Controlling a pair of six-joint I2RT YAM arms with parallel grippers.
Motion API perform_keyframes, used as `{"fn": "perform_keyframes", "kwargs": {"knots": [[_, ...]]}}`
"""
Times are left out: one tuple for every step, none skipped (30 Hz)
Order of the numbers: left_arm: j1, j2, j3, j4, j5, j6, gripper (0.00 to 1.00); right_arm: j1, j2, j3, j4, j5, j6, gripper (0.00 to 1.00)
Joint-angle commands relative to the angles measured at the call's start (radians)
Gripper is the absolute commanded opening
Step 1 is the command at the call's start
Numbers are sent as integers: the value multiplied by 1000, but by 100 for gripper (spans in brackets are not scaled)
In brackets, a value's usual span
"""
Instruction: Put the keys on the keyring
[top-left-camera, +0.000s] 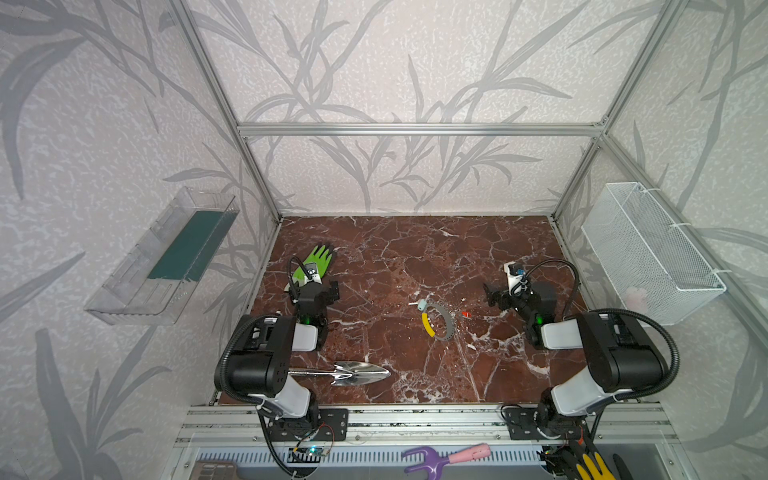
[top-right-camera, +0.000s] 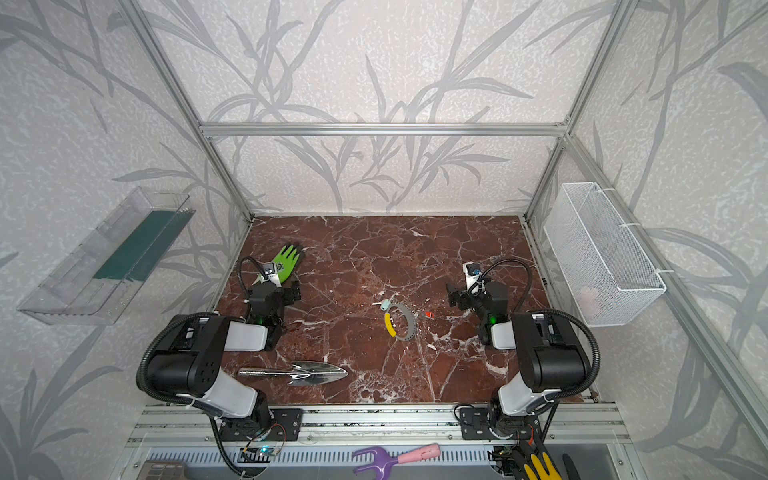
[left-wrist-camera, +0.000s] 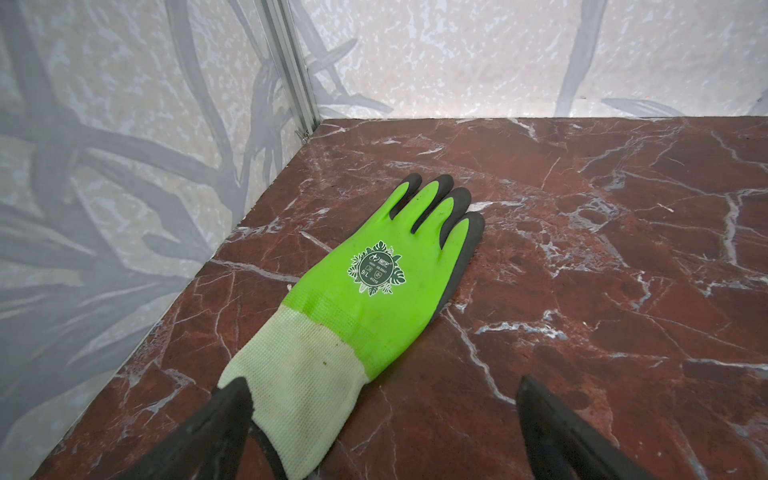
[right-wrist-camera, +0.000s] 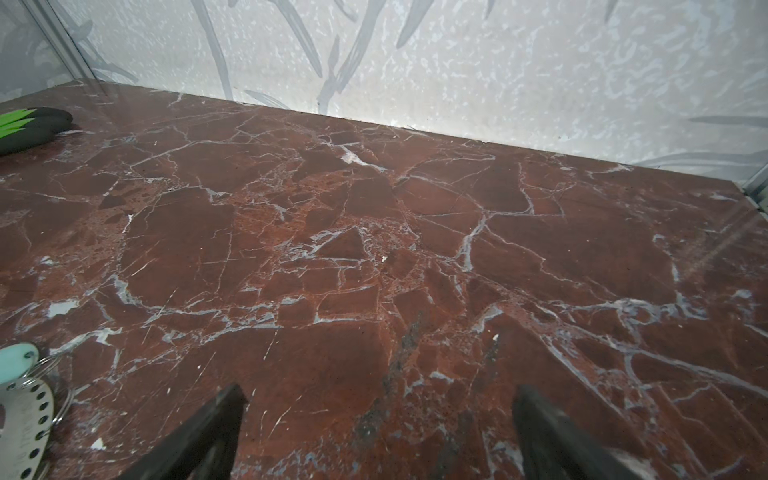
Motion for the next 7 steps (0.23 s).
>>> {"fn": "perform_keyframes", "kwargs": {"knots": [[5,8,23,11,-5,-25,99,9,-5,2,30,-2,-12,99],[6,8,24,9,-4,-26,99,9,-5,2,30,-2,-13,99],[5,10,22,18,-5,-24,99,9,-5,2,30,-2,-12,99],[6,9,23,10,1,-27,99,9,-6,2,31,-2,-11,99],[10,5,24,7,8,-31,99,8,-5,2,30,-2,-11,99],[11,7,23,12,8,-30,99,9,-5,2,30,-2,-10,99],[11,7,22,13,8,-29,99,9,-5,3,30,-2,-11,99]]}}
